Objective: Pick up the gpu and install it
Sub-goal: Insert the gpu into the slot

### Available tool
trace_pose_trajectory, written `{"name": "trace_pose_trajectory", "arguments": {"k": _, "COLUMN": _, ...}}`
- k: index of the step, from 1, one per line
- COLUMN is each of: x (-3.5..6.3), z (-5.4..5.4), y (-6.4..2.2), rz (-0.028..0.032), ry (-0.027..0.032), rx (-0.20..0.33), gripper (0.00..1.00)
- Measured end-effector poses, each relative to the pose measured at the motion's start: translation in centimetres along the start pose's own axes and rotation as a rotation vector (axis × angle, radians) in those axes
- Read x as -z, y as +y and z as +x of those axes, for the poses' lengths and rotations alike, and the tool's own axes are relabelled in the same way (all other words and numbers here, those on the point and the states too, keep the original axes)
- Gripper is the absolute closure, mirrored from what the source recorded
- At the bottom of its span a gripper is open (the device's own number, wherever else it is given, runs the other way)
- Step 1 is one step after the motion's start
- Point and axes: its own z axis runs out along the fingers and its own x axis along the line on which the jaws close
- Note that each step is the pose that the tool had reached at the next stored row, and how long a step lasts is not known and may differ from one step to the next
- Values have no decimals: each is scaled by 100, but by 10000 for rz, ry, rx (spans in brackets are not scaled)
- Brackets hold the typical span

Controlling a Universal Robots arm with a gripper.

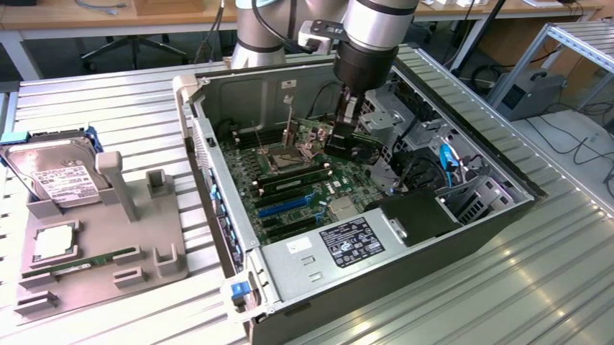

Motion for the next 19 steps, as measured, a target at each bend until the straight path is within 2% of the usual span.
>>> {"name": "trace_pose_trajectory", "arguments": {"k": 19, "x": -10, "z": 0, "y": 0, "rz": 3, "ry": 17, "rx": 448, "gripper": 73}}
